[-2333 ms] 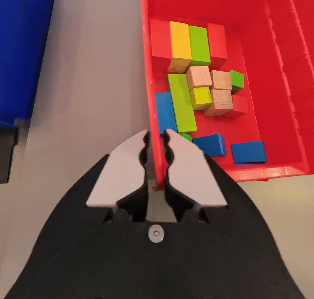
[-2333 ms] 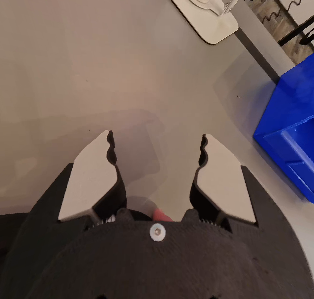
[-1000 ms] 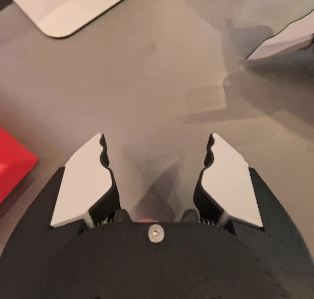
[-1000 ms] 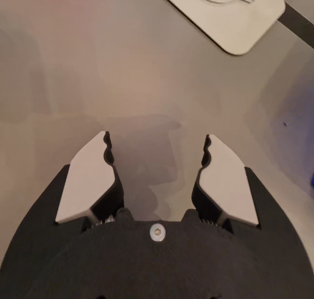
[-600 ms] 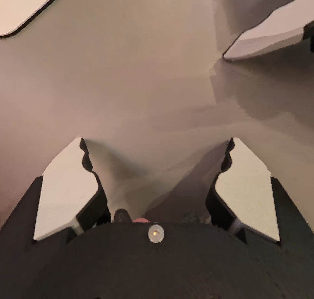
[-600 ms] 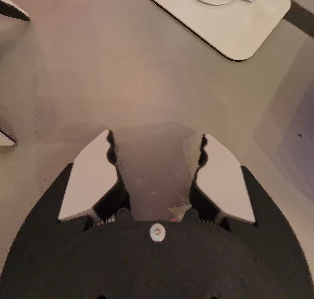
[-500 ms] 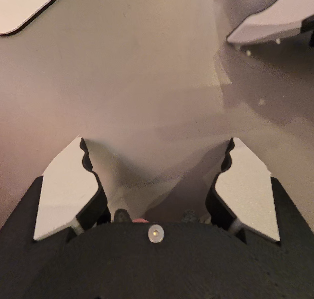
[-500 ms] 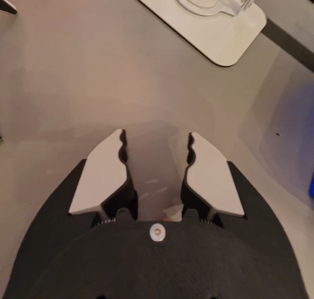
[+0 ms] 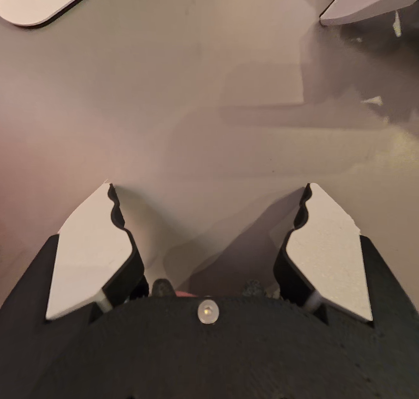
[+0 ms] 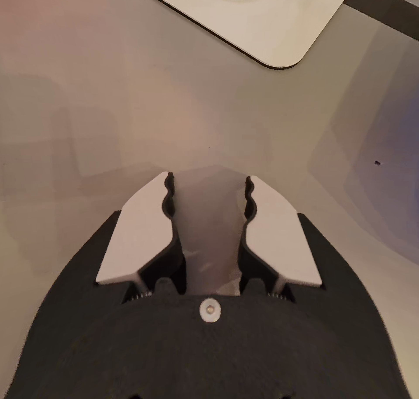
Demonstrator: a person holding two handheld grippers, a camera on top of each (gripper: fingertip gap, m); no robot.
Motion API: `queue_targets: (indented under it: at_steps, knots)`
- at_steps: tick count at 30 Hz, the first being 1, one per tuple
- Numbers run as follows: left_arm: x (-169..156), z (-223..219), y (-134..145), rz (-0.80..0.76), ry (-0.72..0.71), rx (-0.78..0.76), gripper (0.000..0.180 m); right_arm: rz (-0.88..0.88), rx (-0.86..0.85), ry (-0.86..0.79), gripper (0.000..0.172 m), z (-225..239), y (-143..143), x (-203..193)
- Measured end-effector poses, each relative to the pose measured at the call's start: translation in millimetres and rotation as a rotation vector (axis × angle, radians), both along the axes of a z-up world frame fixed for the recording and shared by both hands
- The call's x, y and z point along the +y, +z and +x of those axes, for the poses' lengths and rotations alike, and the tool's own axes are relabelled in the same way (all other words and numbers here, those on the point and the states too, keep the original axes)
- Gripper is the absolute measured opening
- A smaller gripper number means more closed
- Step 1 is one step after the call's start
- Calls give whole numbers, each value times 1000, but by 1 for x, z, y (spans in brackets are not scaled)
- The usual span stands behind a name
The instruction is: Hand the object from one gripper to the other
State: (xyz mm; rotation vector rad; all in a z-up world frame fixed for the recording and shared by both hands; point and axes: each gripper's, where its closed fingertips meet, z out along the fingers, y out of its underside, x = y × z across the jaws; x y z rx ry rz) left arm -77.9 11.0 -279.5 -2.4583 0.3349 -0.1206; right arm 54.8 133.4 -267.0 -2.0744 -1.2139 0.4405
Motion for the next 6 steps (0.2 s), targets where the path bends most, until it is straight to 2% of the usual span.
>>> queue_targets:
  at_steps: [2, 3, 5, 6]
  knots:
    - [1, -2, 0, -2, 8, 0, 146, -10, 3, 10, 57, -2, 0, -3]
    - [1, -2, 0, -2, 7, 1, 146, -8, -4, 27, 68, -3, -1, -5]
    - [1, -2, 0, -2, 6, 0, 147, -51, -22, 48, 110, -5, -6, -8]
    - [1, -2, 0, -2, 6, 0, 147, -57, -33, 52, 123, -5, -8, -7]
